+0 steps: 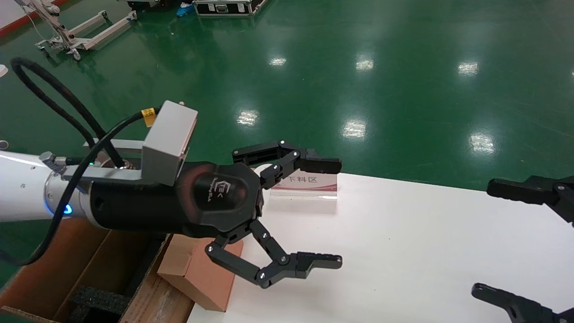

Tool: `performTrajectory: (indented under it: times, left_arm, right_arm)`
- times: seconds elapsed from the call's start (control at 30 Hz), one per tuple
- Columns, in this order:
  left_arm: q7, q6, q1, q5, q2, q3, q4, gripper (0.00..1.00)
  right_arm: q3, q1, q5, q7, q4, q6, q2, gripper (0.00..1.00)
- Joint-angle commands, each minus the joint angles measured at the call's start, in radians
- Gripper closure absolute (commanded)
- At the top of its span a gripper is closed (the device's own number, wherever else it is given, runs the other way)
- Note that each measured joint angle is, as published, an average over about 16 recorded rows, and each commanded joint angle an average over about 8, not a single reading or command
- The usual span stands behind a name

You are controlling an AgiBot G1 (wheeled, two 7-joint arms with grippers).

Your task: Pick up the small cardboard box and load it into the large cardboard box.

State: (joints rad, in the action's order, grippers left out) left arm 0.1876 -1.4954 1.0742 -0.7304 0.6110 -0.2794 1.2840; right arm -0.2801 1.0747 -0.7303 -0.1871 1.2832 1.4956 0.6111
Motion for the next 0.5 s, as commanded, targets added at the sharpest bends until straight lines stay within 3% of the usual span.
performTrajectory:
  times: [0.03,0.5]
  left_arm:
    - [0.000,0.000,0.000,0.000,0.000,0.000,0.000,0.00]
    - [0.007,0.005,0.002,-0.010,-0.005,-0.003,0.001,0.00]
  right_arm:
    - [0.000,0.000,0.000,0.000,0.000,0.000,0.000,0.00]
    - [0.000,0.000,0.000,0.000,0.000,0.000,0.000,0.00]
